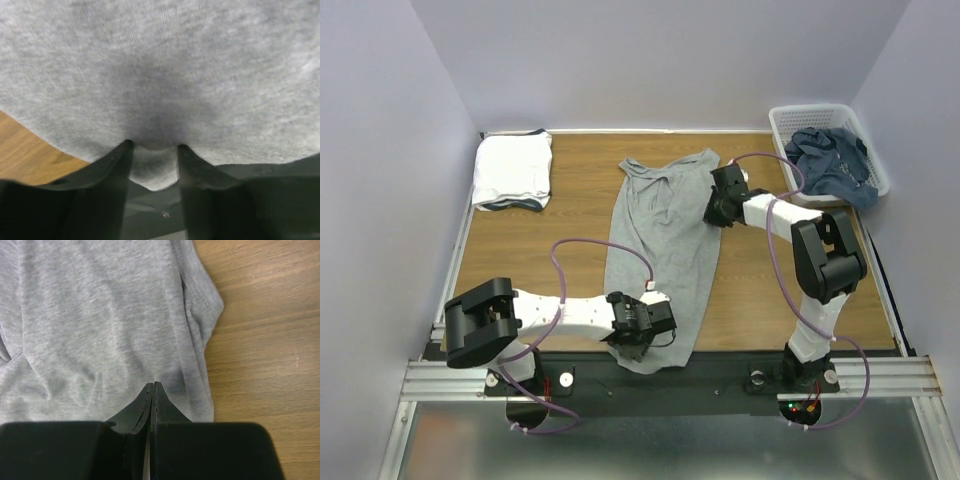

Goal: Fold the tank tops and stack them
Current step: Flatten the tank top out

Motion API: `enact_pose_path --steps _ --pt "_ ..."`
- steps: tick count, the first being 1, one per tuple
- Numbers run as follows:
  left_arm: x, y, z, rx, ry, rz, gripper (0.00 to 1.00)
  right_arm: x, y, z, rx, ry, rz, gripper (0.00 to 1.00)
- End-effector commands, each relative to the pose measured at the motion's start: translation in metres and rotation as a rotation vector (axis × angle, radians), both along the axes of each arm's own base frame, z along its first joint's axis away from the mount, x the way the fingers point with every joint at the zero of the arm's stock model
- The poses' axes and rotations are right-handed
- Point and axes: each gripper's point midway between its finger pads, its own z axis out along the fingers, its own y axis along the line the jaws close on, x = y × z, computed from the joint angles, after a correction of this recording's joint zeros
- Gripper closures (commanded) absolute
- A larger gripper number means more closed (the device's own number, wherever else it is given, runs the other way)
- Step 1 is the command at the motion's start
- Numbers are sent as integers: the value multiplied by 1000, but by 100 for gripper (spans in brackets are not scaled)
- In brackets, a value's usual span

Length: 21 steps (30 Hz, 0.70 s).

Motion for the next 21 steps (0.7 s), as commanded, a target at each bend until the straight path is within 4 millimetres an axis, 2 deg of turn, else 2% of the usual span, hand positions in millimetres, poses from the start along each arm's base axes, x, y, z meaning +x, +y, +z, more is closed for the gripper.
enact_pose_path --steps 1,3,4,5,6,8,11,14,16,17,18,20,21 --pt "13 -4 7 20 -70 -3 55 6 7 27 23 -75 26 100" --pt "18 -7 10 26 -91 -3 67 1 6 36 31 -89 30 100" --pt "19 -7 13 36 -96 -3 80 -4 5 35 34 -84 34 99" --pt "24 -15 22 17 -114 -5 87 -5 5 46 45 -106 37 100" --pt "25 -16 28 19 -121 -6 100 -8 5 50 49 -111 43 99" --pt "29 -21 40 9 -139 -9 100 -15 3 56 52 -123 46 99" --pt "43 -40 75 -59 -174 -3 100 -31 -2 68 62 -145 55 96" --pt "53 -46 98 -119 -177 -5 100 -48 -4 74 81 -154 75 92" --pt "75 -46 118 -184 -196 29 100 -62 -3 79 109 -163 87 88" --pt "80 -46 123 -212 -186 33 100 -66 -3 82 118 -168 92 86" --pt "99 -37 130 -237 -195 85 100 -71 -3 84 127 -172 95 83" --pt "116 -37 140 -282 -207 85 100 -83 -5 91 153 -189 99 76" --pt "124 -34 143 -305 -193 99 100 -92 1 93 183 -183 126 74"
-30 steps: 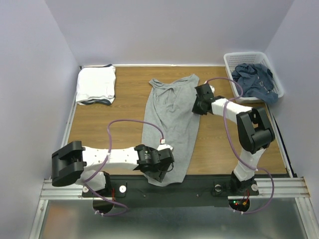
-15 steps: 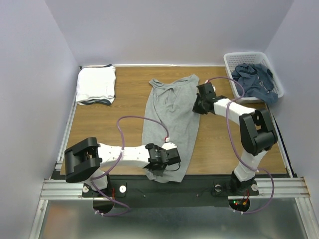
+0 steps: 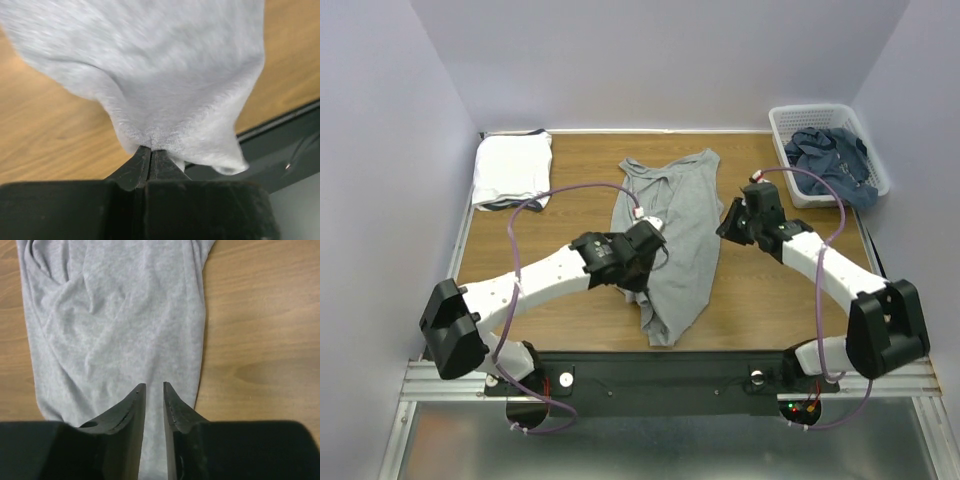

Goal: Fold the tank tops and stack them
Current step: Flatten the tank top out

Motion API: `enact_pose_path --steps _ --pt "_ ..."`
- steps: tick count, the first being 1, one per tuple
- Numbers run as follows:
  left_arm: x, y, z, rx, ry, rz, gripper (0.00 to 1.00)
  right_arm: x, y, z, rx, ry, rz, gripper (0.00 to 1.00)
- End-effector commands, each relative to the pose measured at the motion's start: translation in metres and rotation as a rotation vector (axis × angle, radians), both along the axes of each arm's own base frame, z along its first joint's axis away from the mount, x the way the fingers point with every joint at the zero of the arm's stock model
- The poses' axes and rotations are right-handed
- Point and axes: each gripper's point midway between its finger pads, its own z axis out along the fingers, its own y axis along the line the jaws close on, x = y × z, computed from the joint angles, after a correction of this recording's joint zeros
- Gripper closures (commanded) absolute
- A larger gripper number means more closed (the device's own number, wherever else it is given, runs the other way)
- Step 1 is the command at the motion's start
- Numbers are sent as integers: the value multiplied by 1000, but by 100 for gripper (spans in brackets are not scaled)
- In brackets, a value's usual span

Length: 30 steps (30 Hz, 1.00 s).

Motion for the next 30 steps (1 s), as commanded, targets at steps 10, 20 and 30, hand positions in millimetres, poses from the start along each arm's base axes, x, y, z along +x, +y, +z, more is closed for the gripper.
enact_pose_path --steps 10,20,30 --pt "123 10 54 -185 -101 91 100 -108 89 25 154 -44 302 46" --pt "186 12 64 -245 -120 157 100 -161 145 8 45 -40 414 33" --pt "201 25 58 -250 -114 191 100 -173 164 -26 -164 -60 509 32"
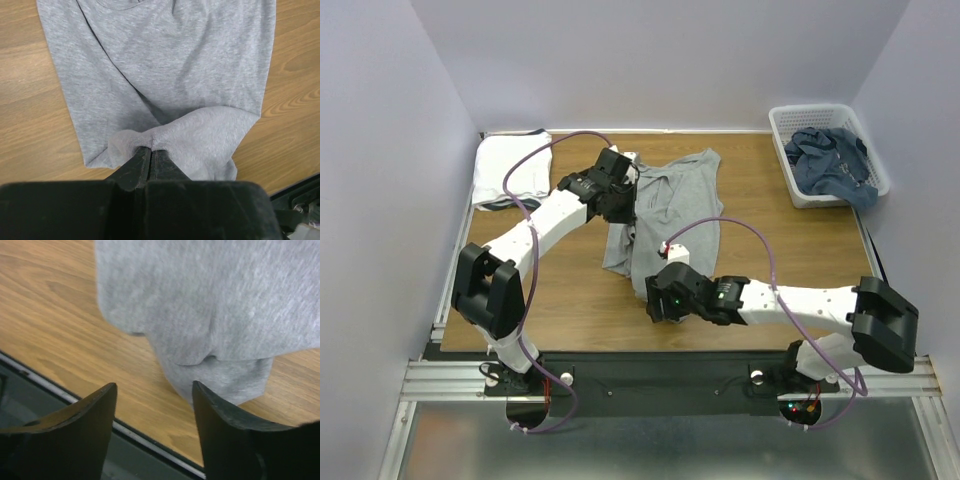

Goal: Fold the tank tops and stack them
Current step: Flatten the tank top out

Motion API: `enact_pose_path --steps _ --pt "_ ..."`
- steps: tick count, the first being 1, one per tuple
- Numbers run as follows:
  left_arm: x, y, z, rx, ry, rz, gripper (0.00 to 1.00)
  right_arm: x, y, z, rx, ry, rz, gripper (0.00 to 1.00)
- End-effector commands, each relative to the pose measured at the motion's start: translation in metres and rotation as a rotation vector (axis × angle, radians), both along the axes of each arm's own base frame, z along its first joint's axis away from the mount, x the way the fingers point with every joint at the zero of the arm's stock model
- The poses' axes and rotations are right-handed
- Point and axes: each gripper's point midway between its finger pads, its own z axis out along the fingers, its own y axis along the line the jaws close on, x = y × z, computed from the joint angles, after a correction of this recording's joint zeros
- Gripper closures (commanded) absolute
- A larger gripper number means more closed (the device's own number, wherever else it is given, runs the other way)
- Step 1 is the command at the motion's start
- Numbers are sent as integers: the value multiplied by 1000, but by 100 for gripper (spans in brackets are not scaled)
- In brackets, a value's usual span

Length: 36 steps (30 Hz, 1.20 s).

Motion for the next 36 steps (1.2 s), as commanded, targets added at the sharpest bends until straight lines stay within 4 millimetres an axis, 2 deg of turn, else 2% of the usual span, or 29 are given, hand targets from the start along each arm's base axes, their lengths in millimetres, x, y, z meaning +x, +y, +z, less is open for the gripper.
enact_pose_path --steps 1,3,4,8,13,16,18,20,23,24,25,26,27,29,31,36 --pt "18 -2 29 -57 -83 -2 100 15 1 2 -63 -87 -4 35" --pt "20 1 28 -56 -84 8 100 17 0 -3 -91 -94 -1 42" --pt "21 2 27 -59 -82 14 100 20 -2 -5 -110 -106 -9 53" --pt "24 8 25 -60 -81 32 100 31 -7 -6 -154 -137 -68 78" --pt "27 14 26 -69 -84 49 100 47 -13 5 -193 -178 -135 93" --pt "28 17 27 -70 -87 59 100 49 -15 5 -210 -184 -134 94" --pt "29 20 26 -68 -87 64 100 48 -15 6 -207 -181 -127 91" --pt "32 24 25 -65 -87 77 100 51 -20 7 -213 -196 -157 97" --pt "34 31 23 -64 -86 94 100 57 -37 15 -199 -191 -218 100" --pt "35 37 22 -60 -84 110 100 63 -49 17 -206 -184 -254 100" --pt "37 40 21 -60 -84 122 100 66 -57 28 -180 -193 -284 100" --pt "39 44 20 -57 -86 135 100 70 -66 31 -183 -192 -311 100" --pt "40 53 20 -51 -89 162 100 79 -85 35 -203 -193 -369 100" --pt "43 60 20 -60 -95 192 100 90 -108 49 -186 -205 -439 100" --pt "44 69 18 -67 -97 220 100 103 -136 52 -200 -204 -519 100" --pt "40 78 8 -67 -82 248 100 115 -179 43 -235 -168 -623 100"
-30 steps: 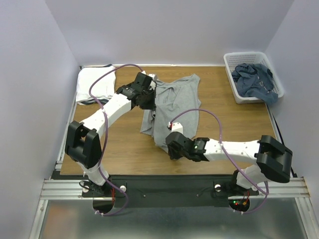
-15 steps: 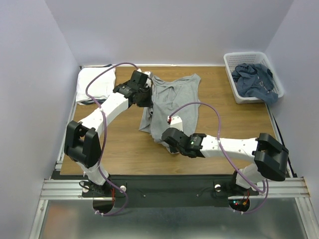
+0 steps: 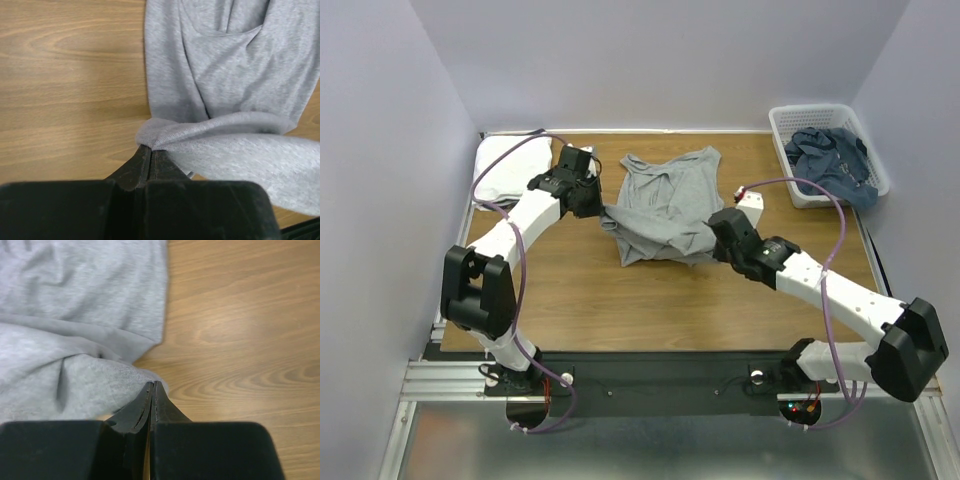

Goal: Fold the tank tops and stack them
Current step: Flatten the tank top out

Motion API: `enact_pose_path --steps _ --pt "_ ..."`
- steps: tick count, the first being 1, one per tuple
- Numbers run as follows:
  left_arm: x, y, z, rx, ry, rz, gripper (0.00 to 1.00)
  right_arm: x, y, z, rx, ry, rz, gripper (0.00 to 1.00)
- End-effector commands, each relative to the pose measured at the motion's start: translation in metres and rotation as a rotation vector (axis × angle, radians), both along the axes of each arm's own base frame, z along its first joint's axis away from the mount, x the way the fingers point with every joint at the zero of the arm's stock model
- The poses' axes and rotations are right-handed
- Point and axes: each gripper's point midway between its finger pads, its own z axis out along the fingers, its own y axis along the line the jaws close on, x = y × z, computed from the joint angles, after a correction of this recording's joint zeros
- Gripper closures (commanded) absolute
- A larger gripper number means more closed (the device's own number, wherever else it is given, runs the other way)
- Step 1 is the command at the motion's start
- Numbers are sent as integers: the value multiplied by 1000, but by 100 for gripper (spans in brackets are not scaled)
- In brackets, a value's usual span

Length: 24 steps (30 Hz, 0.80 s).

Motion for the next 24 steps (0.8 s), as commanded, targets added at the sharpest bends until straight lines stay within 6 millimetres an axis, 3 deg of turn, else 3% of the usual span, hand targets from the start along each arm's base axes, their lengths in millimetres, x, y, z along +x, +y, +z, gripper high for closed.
enact_pose_path --steps 1,7,13,15,16,20,23,24 --pt "2 6 22 -25 -81 27 100 -2 -35 -19 -70 53 -76 100" --pt "-2 27 10 15 -68 64 100 -2 -57 -25 -70 75 -121 99" --pt "-1 31 6 29 -71 56 99 -5 -49 -42 -71 138 -85 99" --pt "0 31 6 26 -70 56 92 -5 -51 -43 -84 139 -88 94" --pt "2 27 8 9 -79 47 79 -4 -49 -43 -84 141 -75 81" --pt "2 6 15 -75 -96 -31 57 1 -15 -16 5 75 82 52" --pt "3 1 20 -97 -114 -46 51 -4 15 1 5 26 198 43" --pt "5 0 21 -99 -120 -46 51 -9 35 8 6 4 256 43"
